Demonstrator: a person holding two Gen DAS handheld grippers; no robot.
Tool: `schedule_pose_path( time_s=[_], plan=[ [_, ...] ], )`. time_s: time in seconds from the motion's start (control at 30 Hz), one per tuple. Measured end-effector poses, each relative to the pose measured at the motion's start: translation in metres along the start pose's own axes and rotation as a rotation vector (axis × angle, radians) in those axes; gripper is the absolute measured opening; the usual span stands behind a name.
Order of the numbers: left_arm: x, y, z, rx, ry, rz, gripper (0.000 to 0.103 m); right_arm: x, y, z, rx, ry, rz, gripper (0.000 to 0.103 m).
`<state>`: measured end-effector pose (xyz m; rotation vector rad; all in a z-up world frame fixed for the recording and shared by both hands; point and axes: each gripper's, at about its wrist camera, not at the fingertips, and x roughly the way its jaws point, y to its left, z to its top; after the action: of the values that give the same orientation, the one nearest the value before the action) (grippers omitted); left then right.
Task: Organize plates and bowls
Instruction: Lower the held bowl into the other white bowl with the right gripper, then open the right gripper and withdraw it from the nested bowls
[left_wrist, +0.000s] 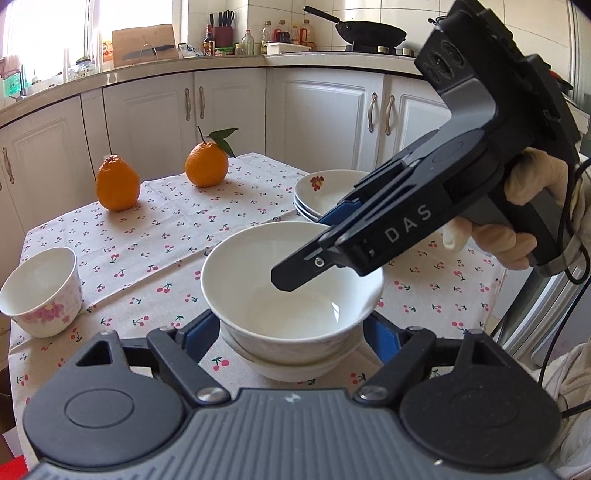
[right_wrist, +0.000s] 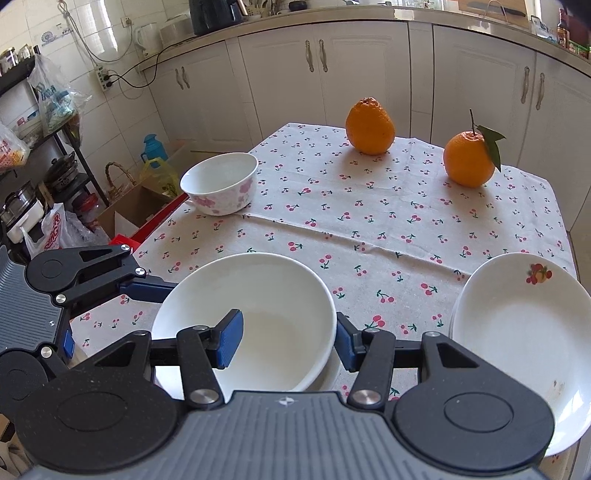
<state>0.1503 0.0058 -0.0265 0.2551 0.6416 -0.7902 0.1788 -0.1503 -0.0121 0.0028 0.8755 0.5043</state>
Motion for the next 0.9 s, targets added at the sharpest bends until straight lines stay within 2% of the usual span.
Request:
schedule_pose_path(
  time_s=[0.5,0.6,0.73,0.9],
  plan=[
    [0.003,0.0,-0.001,0.003,-0.001,-0.006,0.086,0.002,0.003,-0.004,-0.006,-0.018,-0.03,0.06],
    [0.004,0.001,-0.002,-0.002,0.002,-0.009,0.088,0.003,0.004,-0.006,-0.01,-0.025,-0.024,0.065],
    [-0.001,0.002,-0.003,-0.009,-0.013,-0.008,0.093,0.001,0.006,-0.008,-0.018,-0.045,-0.013,0.083],
    [-0.011,0.002,-0.004,-0.018,-0.028,-0.005,0.094,-0.003,0.012,-0.012,-0.013,-0.085,-0.012,0.094]
  ],
)
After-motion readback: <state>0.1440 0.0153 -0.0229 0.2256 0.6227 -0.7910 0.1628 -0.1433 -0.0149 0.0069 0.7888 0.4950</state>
